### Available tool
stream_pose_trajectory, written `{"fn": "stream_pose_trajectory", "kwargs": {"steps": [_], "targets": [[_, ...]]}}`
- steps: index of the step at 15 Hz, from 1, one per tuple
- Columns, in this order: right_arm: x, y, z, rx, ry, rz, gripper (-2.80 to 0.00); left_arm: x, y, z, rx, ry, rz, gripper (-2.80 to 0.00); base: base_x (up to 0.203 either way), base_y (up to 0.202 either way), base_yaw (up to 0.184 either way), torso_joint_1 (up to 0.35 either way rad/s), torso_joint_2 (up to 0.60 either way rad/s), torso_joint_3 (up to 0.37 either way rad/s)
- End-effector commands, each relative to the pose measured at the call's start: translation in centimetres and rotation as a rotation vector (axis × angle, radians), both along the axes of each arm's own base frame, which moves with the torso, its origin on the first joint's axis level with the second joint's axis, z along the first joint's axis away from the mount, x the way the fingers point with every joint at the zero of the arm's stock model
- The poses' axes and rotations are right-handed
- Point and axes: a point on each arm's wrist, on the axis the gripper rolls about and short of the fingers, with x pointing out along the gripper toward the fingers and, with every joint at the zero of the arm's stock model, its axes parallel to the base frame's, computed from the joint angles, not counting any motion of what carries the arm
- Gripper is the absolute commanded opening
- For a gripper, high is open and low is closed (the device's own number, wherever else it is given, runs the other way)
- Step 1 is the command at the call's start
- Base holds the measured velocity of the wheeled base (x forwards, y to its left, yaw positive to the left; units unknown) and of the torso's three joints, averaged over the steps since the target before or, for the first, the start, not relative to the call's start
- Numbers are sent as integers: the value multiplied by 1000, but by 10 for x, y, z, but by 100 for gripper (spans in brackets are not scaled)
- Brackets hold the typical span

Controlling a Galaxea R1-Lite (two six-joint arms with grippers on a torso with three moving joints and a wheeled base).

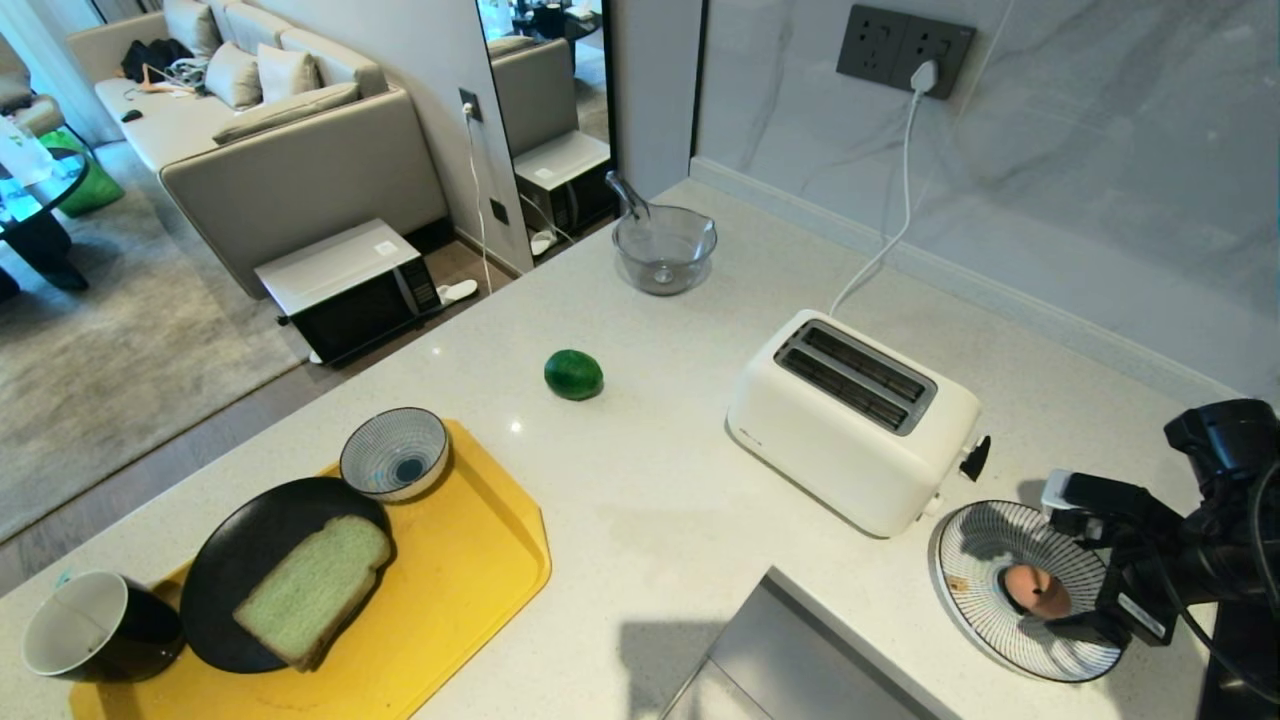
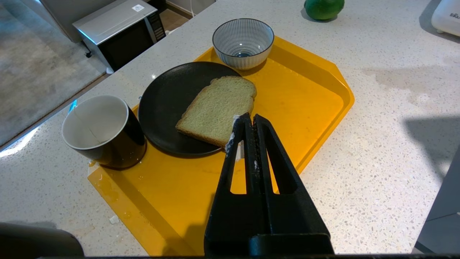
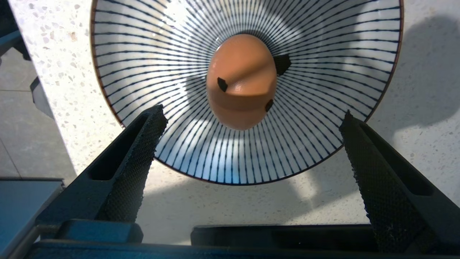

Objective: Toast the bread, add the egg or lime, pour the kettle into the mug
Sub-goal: Pick up the egg

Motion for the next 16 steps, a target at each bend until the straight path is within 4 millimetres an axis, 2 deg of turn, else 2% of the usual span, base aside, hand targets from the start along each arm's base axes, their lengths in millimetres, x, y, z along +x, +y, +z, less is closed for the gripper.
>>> {"fn": "stream_pose_trajectory", "kwargs": {"steps": [1, 16], "targets": [[4, -1, -5, 0, 14, 6, 0, 1, 0, -5, 1, 14, 0, -280, 0, 0, 0, 0, 0, 0], [20, 4, -24, 8, 70, 32, 0, 1, 0, -5, 1, 14, 0, -280, 0, 0, 0, 0, 0, 0]]}}
